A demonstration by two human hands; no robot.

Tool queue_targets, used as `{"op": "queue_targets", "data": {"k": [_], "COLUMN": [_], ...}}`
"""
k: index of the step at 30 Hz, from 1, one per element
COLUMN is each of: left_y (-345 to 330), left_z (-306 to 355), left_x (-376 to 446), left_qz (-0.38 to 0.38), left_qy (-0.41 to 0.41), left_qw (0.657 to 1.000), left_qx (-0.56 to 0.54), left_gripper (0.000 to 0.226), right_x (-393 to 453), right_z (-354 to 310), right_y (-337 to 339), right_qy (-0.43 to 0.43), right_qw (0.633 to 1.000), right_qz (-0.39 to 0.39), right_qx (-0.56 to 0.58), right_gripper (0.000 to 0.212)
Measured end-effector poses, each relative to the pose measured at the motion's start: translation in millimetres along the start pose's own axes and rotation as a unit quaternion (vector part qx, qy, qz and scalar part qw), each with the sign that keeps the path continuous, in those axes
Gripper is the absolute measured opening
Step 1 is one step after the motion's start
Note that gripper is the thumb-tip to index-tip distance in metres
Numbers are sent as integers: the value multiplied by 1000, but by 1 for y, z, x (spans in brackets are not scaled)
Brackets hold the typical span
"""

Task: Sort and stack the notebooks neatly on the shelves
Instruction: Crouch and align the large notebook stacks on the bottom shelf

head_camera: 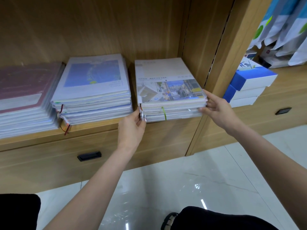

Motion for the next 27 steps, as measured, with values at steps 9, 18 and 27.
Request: {"op": "queue_targets", "data": {"k": [9,18,27], "left_y": [1,1,-1], "left_z": [4,4,1], "left_x": [1,0,0], "left_qz": [41,48,17], "left_qy": [-5,4,12], "left_qw": [999,999,1000], "left_qx": [16,16,-12], "left_gripper": [31,31,40], "right_x": [4,4,-6], "right_z": [-9,-14,2], "right_y": [1,-1,-19], "right_qy": [1,-13,-22], "right_qw": [997,992,999], "right_qz": [45,86,27], "right_qx": [-62,-87,41], "right_gripper": [63,58,69]}}
Point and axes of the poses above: each hand's wrist, its own x-axis towards the middle knuckle, its own y-axis out of the back of the hand, z = x × y, the point moved 4 cm from there along x, towards the middle knuckle, and after that the axes turned 8 degrees about -y, right-handed, at the moved point
